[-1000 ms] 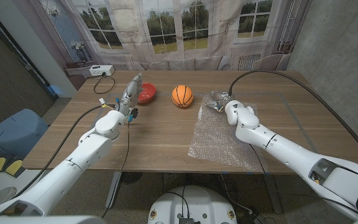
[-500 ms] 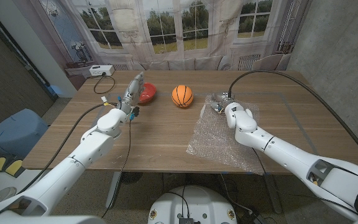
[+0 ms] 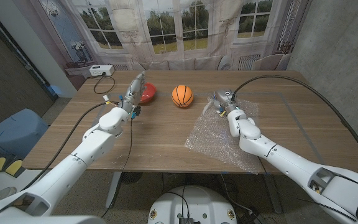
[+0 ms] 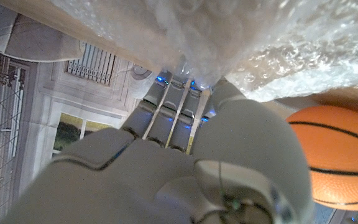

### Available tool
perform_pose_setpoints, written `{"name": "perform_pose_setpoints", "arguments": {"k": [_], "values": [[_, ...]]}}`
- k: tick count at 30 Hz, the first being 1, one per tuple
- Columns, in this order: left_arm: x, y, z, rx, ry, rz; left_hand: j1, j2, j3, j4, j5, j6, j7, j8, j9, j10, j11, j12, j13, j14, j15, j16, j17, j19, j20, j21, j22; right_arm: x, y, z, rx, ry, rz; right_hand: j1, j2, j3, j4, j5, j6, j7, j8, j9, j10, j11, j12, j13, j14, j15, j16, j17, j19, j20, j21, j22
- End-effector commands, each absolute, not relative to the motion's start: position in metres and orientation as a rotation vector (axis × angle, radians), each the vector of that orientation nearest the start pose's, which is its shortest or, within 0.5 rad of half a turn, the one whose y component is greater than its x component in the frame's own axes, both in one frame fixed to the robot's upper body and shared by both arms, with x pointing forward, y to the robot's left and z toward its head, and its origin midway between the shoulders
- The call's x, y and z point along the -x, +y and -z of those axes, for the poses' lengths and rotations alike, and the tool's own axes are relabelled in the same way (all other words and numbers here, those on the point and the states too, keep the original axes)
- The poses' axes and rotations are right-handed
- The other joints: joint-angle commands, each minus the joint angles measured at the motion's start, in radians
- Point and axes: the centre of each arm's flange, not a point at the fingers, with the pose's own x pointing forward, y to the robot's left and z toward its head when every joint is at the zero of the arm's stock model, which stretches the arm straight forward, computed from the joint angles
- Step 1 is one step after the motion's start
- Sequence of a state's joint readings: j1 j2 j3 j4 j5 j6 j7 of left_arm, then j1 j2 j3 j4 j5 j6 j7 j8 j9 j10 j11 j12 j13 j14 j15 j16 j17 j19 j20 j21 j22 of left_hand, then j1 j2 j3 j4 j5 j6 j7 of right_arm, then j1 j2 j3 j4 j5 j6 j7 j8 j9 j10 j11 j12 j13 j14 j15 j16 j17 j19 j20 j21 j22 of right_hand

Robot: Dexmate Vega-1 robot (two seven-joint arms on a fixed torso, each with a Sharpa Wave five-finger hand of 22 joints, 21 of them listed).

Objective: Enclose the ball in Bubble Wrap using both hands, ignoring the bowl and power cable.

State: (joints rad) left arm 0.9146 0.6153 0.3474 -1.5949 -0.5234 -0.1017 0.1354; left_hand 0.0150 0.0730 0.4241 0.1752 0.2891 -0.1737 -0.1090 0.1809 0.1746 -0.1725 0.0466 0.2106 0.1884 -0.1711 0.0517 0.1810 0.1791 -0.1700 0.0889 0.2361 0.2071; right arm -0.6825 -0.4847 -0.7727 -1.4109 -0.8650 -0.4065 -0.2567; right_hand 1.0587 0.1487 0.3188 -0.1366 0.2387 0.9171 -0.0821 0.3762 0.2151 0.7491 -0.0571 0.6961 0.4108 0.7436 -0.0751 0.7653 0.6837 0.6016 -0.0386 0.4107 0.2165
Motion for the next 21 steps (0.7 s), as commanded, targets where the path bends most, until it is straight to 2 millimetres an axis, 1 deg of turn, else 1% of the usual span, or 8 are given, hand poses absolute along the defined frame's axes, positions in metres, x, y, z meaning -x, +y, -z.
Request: {"name": "perform_pose_setpoints", "arguments": {"k": [1,3,5,9,14,21], "values": [[-0.619,0.273,-0.007,-0.135,-0.590,0.152,0.000,0.056,-0.003,-0.001,0.005,-0.159,-0.004,-0.003,0.003,-0.194,-0.007,-0.003,0.006,-0.277,-0.004,-0.003,0.003,-0.172,-0.006,-0.004,0.003,-0.638,-0.184,0.015,1.291,-0.795,0.433,0.004,0.024,0.005,0.004,-0.009,0.027,0.011,0.010,0.004,0.016,0.006,0.010,0.001,0.015,-0.139,-0.003,0.004,0.006,0.006,0.006,0.002],[-0.619,0.272,-0.008,-0.134,-0.591,0.156,0.000,0.056,-0.004,-0.001,0.005,-0.159,-0.003,-0.003,0.003,-0.194,-0.007,-0.003,0.006,-0.278,-0.004,-0.003,0.003,-0.172,-0.006,-0.004,0.003,-0.635,-0.186,0.012,1.263,-0.807,0.442,0.005,0.024,0.006,0.004,-0.011,0.032,0.013,0.012,0.004,0.020,0.003,0.010,-0.001,0.017,-0.139,-0.006,0.005,0.007,0.009,0.008,0.002],[-0.620,0.271,-0.008,-0.136,-0.591,0.160,0.000,0.056,-0.004,-0.001,0.005,-0.160,-0.003,-0.003,0.003,-0.195,-0.007,-0.003,0.006,-0.279,-0.004,-0.003,0.003,-0.173,-0.007,-0.004,0.003,-0.631,-0.189,0.009,1.220,-0.816,0.447,0.007,0.024,0.007,0.003,-0.013,0.032,0.013,0.012,0.004,0.022,0.005,0.012,-0.001,0.021,-0.140,-0.006,0.006,0.008,0.011,0.010,0.002],[-0.620,0.271,-0.009,-0.135,-0.594,0.161,-0.001,0.056,-0.005,0.000,0.006,-0.161,-0.003,-0.003,0.003,-0.197,-0.008,-0.004,0.006,-0.280,-0.004,-0.003,0.003,-0.174,-0.007,-0.004,0.004,-0.628,-0.190,0.007,1.175,-0.824,0.444,0.007,0.024,0.007,0.004,-0.016,0.035,0.013,0.013,0.004,0.026,0.004,0.013,-0.002,0.030,-0.138,-0.004,0.010,0.009,0.012,0.012,0.002],[-0.619,0.272,-0.009,-0.134,-0.599,0.163,-0.001,0.057,-0.005,0.000,0.006,-0.162,-0.003,-0.002,0.003,-0.197,-0.007,-0.004,0.006,-0.281,-0.004,-0.002,0.003,-0.174,-0.008,-0.004,0.004,-0.618,-0.184,-0.004,1.110,-0.842,0.418,0.010,0.023,0.008,0.003,-0.021,0.038,0.016,0.014,0.003,0.032,0.006,0.016,-0.003,0.038,-0.137,-0.002,0.016,0.008,0.015,0.015,0.002],[-0.614,0.275,-0.007,-0.131,-0.606,0.160,-0.001,0.059,-0.006,0.000,0.007,-0.161,-0.001,-0.001,0.003,-0.197,-0.006,-0.003,0.006,-0.281,-0.003,-0.001,0.002,-0.174,-0.007,-0.003,0.004,-0.610,-0.169,-0.015,1.073,-0.888,0.382,0.013,0.023,0.009,0.002,-0.025,0.039,0.016,0.013,0.003,0.032,0.008,0.018,-0.002,0.040,-0.136,-0.002,0.022,0.008,0.017,0.018,0.002]]}}
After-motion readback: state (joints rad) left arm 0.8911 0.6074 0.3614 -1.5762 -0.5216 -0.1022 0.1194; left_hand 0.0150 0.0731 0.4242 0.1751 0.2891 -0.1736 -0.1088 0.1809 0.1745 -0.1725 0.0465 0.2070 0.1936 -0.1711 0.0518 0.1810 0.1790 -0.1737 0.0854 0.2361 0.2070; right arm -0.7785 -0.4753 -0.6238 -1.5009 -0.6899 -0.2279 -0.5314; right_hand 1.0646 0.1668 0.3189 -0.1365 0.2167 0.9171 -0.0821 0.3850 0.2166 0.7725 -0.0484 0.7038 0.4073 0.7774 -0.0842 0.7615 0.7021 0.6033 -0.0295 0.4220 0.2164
